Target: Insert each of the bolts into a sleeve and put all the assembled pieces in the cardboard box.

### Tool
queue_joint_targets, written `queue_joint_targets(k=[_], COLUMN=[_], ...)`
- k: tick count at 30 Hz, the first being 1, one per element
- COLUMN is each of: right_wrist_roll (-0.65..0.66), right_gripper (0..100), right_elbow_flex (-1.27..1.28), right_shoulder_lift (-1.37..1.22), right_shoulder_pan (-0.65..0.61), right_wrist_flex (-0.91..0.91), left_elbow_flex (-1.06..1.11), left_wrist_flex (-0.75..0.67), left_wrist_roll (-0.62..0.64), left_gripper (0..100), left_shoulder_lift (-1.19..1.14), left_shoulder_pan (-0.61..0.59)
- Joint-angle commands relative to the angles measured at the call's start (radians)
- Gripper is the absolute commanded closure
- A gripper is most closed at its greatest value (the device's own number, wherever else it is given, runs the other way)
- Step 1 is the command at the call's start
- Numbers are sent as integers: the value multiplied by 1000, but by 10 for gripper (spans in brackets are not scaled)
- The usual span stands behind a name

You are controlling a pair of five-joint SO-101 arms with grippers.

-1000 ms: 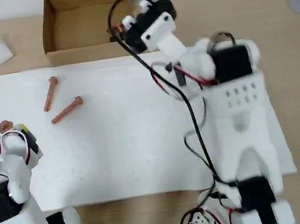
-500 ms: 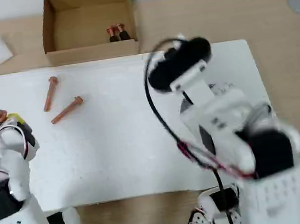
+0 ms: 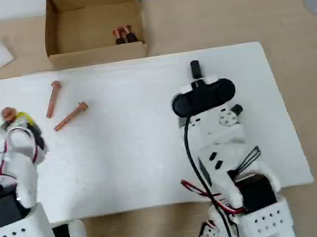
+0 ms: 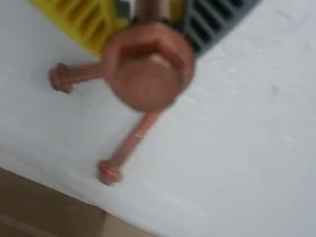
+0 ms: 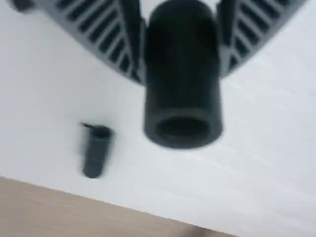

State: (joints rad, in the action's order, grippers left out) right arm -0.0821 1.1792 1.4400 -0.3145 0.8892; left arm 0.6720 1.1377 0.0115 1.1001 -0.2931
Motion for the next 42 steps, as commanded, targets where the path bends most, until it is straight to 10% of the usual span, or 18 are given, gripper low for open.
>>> queue_joint_targets(k=[1,15,42], right_wrist_roll=[-61,-58,-8], right_gripper=[988,988,988], right_elbow_flex=[38,120,266], right_shoulder_lift=[24,19,19], right_shoulder_pan=[-77,-450,-529], right_wrist_flex=[-115,-466,-644], left_elbow_flex=[-11,-12,49], left_wrist_flex=[-28,-192,-235], left_wrist_roll=[-5,-5,-6], left_gripper=[995,995,995], left_shoulder_lift=[16,19,438], left_shoulder_pan=[92,358,750])
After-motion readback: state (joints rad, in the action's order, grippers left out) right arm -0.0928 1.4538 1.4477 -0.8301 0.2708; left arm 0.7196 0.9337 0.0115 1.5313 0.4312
